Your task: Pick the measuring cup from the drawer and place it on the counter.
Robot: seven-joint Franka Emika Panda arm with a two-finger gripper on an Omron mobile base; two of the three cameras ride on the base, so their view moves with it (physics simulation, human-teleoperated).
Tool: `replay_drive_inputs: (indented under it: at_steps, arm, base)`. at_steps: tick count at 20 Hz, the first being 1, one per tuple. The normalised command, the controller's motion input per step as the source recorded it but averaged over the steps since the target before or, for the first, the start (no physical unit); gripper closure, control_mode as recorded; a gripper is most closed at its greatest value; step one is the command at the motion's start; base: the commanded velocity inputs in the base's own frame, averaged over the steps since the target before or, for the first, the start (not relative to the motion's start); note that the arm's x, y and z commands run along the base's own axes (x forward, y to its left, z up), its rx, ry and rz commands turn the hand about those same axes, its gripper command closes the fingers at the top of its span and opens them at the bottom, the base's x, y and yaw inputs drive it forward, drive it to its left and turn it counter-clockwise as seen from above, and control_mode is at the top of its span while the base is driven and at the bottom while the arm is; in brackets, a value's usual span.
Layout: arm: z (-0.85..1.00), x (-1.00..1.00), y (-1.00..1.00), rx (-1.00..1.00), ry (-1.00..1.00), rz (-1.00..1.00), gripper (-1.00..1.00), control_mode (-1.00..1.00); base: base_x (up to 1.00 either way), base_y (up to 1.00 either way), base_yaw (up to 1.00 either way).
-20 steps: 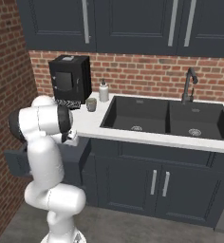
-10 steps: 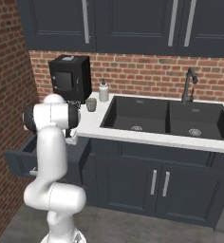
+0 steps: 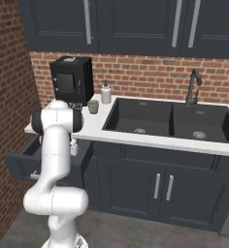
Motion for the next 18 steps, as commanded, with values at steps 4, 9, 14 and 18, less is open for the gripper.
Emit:
replay_drive_inputs:
  at_steps: [4,9,14,18]
  arm:
    - [-0.33,-0.39,0.0,0.0,0.27,0.0,-1.0,-1.0]
    - [-0.07,-0.99,0.0,0.0,0.29,0.0,-1.0,-1.0]
    - [0.02,-1.0,0.0,0.0,0.09,0.02,-1.0,-1.0]
    - [0.09,-1.0,0.0,0.0,0.04,0.03,-1.0,-1.0]
  base:
    - [0.0,0.0,0.0]
    - [0.0,0.0,0.0]
    - [0.0,0.0,0.0]
    - [0.0,0.0,0.0]
